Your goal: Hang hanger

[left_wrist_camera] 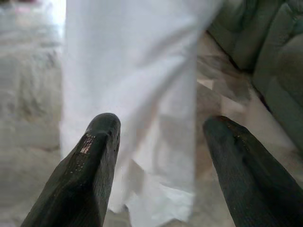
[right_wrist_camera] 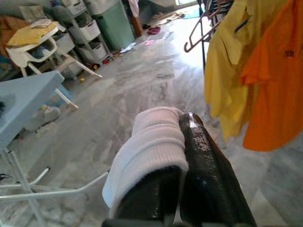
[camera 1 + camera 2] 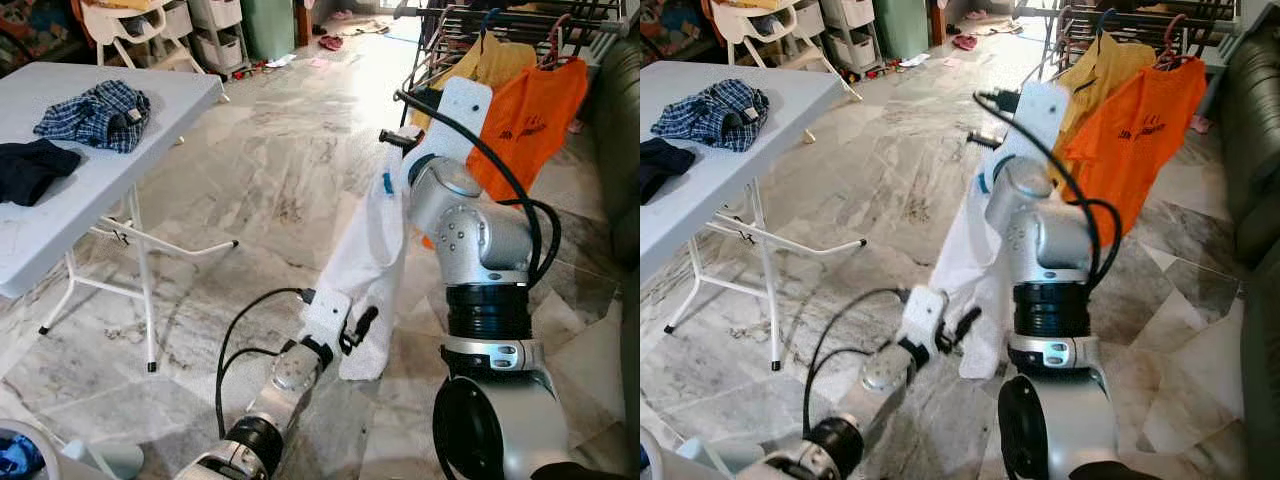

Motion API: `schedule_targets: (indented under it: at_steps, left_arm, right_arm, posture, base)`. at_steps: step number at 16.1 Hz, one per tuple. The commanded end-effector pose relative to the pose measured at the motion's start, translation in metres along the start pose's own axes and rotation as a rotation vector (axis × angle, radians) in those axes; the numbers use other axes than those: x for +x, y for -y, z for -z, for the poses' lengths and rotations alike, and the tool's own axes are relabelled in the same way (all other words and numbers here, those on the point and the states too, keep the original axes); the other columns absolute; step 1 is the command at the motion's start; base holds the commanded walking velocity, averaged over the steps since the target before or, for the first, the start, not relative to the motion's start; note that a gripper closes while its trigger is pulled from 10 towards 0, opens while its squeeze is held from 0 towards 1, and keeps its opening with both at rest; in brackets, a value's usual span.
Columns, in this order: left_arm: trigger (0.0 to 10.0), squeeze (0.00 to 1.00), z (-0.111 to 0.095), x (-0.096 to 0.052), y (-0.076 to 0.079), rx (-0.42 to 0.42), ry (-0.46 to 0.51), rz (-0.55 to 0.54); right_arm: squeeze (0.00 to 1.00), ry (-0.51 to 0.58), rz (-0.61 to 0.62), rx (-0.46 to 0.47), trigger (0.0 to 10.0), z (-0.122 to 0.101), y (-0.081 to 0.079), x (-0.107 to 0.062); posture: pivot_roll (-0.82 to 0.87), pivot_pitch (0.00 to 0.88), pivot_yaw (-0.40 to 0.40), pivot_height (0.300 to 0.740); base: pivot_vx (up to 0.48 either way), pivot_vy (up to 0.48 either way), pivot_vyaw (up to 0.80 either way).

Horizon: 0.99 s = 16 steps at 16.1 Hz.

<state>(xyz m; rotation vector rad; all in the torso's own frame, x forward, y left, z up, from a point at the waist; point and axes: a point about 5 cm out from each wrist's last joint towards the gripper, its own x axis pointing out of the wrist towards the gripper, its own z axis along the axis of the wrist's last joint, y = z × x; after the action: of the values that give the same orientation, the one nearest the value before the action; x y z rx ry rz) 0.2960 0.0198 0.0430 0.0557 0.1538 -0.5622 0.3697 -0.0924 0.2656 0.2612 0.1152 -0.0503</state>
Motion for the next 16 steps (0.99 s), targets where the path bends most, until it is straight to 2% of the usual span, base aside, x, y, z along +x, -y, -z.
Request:
schedule_targets:
  at_steps: [1,3,5,6,7,8,10,11,12,13,14,15,16]
  left_arm:
    - [10.0,0.0,-0.025,0.015,0.007,0.043,0.076,0.008]
    - [10.0,0.0,-0.028,0.017,0.009,0.036,0.079,0.0]
    - [10.0,0.0,-0.032,0.021,0.02,0.033,0.09,0.031]
    - [10.0,0.0,-0.033,0.022,0.024,0.033,0.092,0.043]
    - [10.0,0.0,-0.029,0.02,0.025,0.041,0.08,0.054]
    - [10.0,0.0,-0.022,0.016,0.021,0.042,0.064,0.052]
    - [10.0,0.0,0.005,-0.003,-0.003,0.045,0.002,0.009]
    - [10.0,0.0,0.013,-0.011,-0.013,0.045,-0.018,-0.013]
    - [10.0,0.0,0.021,-0.019,-0.022,0.04,-0.032,-0.031]
    - [10.0,0.0,0.026,-0.024,-0.026,0.042,-0.038,-0.038]
    - [10.0,0.0,0.031,-0.031,-0.03,0.054,-0.044,-0.036]
    - [10.0,0.0,0.033,-0.033,-0.031,0.054,-0.046,-0.032]
    - [10.0,0.0,0.034,-0.035,-0.031,0.055,-0.046,-0.022]
  right_arm:
    - [0.0,-0.001,-0.043,-0.006,0.0,-0.006,-0.007,-0.007]
    - [0.0,-0.024,-0.06,-0.013,0.0,-0.004,-0.007,-0.01]
    - [0.0,-0.035,-0.116,-0.055,0.0,0.0,-0.007,-0.014]
    - [0.0,-0.041,-0.143,-0.075,0.0,0.006,-0.005,-0.015]
    - [0.0,-0.033,-0.169,-0.127,0.0,0.017,0.007,-0.015]
    - [0.0,-0.024,-0.215,-0.206,0.0,0.032,0.02,-0.015]
    - [0.0,-0.014,-0.263,-0.416,0.0,0.063,0.044,-0.015]
    - [0.0,0.001,-0.295,-0.579,0.0,0.076,0.05,-0.015]
    - [0.0,-0.013,-0.305,-0.702,0.0,0.088,0.058,-0.013]
    - [0.0,-0.039,-0.311,-0.733,0.0,0.095,0.065,-0.011]
    - [0.0,-0.027,-0.322,-0.918,0.0,0.101,0.077,-0.008]
    - [0.0,-0.02,-0.33,-1.018,0.0,0.103,0.084,-0.006]
    - [0.0,-0.023,-0.335,-1.048,0.0,0.104,0.092,-0.004]
  posture:
    - [-0.28,0.067,0.026,0.74]
    - [-0.3,0.066,0.024,0.74]
    - [-0.3,0.062,0.021,0.74]
    - [-0.3,0.062,0.02,0.74]
    - [-0.29,0.062,0.021,0.74]
    - [-0.28,0.062,0.024,0.74]
    - [-0.24,0.067,0.035,0.74]
    - [-0.24,0.067,0.038,0.74]
    - [-0.22,0.072,0.045,0.74]
    - [-0.21,0.073,0.047,0.74]
    - [-0.19,0.075,0.049,0.74]
    - [-0.19,0.076,0.052,0.74]
    - [-0.18,0.077,0.053,0.74]
  base:
    - [0.0,0.0,0.0]
    - [0.0,0.0,0.0]
    - [0.0,0.0,0.0]
    - [0.0,0.0,0.0]
    - [0.0,0.0,0.0]
    - [0.0,0.0,0.0]
    - [0.0,0.0,0.0]
    - [0.0,0.0,0.0]
    - [0.0,0.0,0.0]
    - [0.0,0.0,0.0]
    - [0.0,0.0,0.0]
    - [0.0,0.0,0.0]
    - [0.0,0.0,0.0]
